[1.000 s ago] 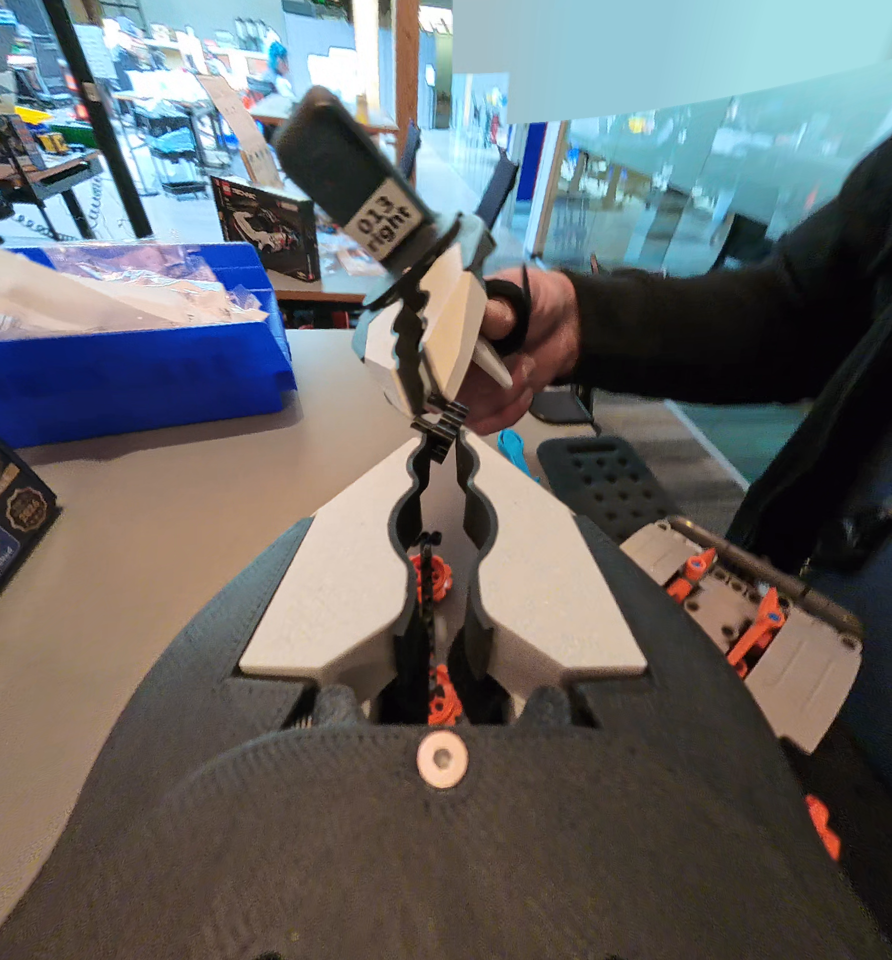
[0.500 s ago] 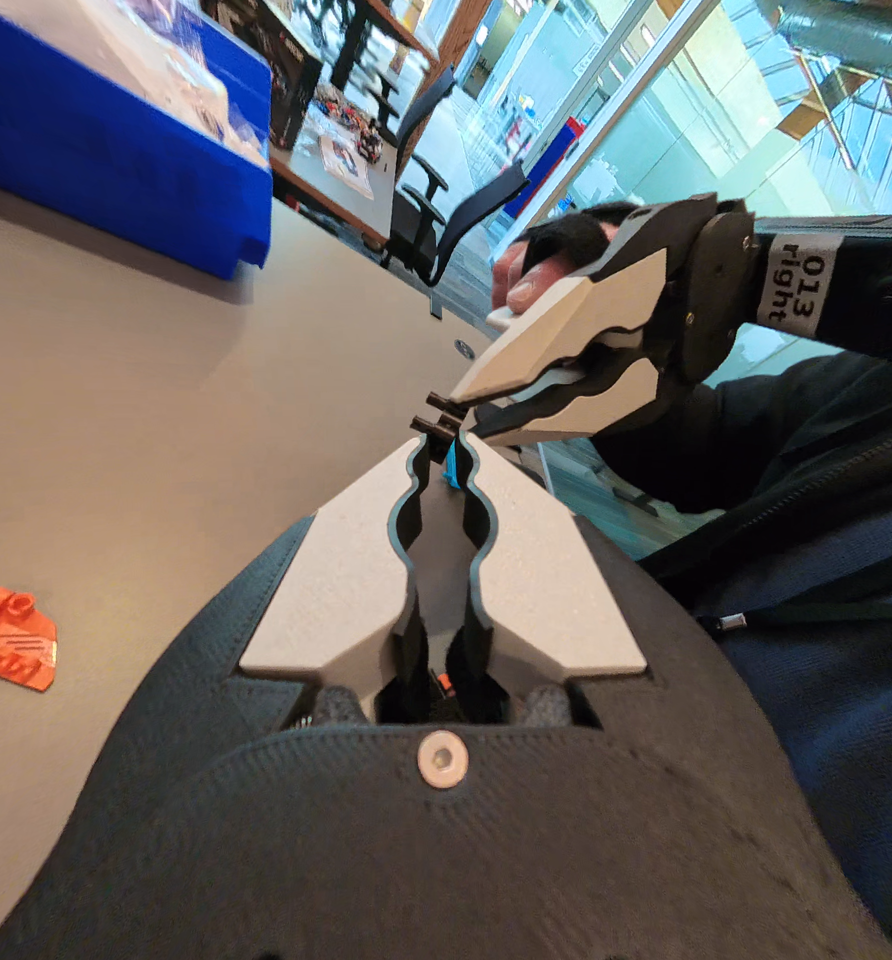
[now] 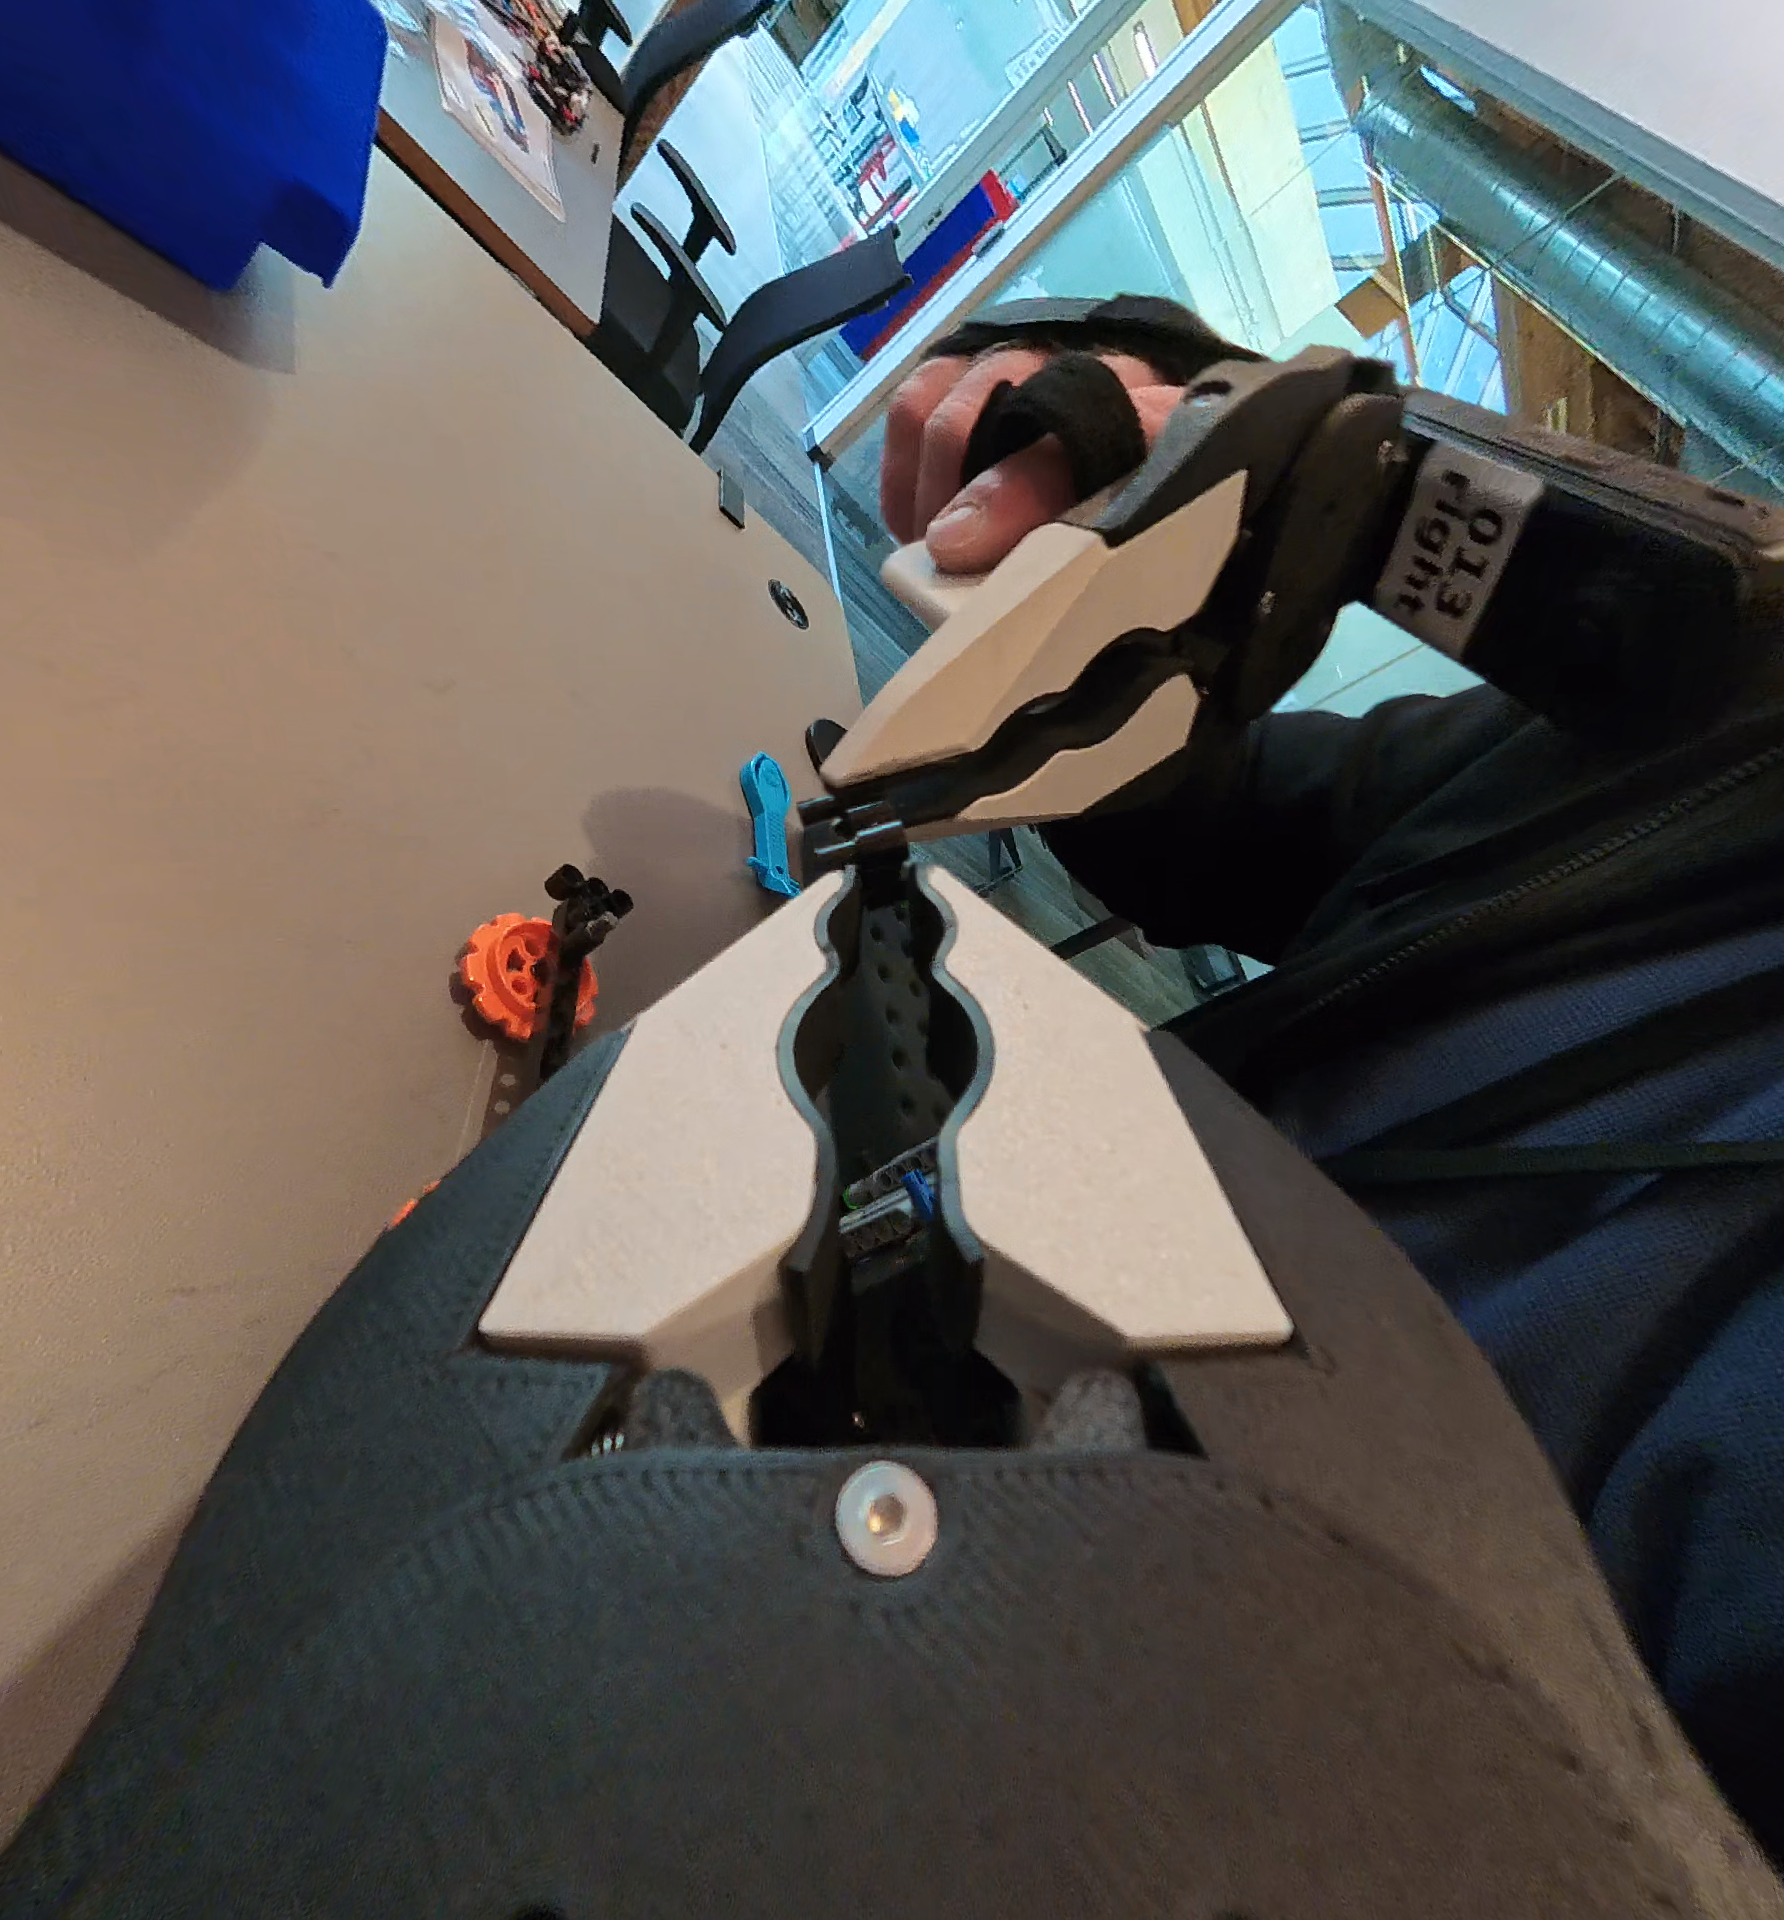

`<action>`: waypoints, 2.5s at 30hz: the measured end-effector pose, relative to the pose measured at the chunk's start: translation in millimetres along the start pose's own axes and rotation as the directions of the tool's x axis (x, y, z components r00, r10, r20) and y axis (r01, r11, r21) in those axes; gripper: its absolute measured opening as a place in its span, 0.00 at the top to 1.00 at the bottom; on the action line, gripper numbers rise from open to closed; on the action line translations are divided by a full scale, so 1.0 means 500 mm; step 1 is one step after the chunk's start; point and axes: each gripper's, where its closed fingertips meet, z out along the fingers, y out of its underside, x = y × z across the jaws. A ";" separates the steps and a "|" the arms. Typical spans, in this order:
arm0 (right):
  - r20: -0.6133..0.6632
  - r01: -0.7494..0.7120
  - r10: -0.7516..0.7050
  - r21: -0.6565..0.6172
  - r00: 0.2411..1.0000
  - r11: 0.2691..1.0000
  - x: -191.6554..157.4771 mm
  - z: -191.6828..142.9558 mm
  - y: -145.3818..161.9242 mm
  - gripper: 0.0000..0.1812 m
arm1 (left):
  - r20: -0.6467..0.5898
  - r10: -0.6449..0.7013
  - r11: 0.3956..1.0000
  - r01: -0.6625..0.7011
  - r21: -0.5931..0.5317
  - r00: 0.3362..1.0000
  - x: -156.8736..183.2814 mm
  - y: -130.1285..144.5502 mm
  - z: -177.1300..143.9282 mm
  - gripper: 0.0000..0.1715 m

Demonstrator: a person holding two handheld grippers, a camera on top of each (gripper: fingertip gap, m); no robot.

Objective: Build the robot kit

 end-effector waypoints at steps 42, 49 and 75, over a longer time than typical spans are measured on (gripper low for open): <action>0.486 -0.073 0.147 -0.168 0.862 0.983 -0.135 0.110 0.108 0.98 | 0.342 0.558 0.810 -0.406 -0.423 0.757 -0.182 0.165 -0.004 0.96; 0.488 -0.110 0.167 -0.144 0.857 0.983 -0.137 0.111 0.108 0.98 | 0.336 0.567 0.804 -0.419 -0.421 0.752 -0.181 0.166 -0.005 0.96; 0.519 -0.249 0.294 -0.156 0.802 0.956 -0.131 0.112 0.086 1.00 | 0.356 0.605 0.783 -0.450 -0.429 0.713 -0.182 0.163 -0.001 0.96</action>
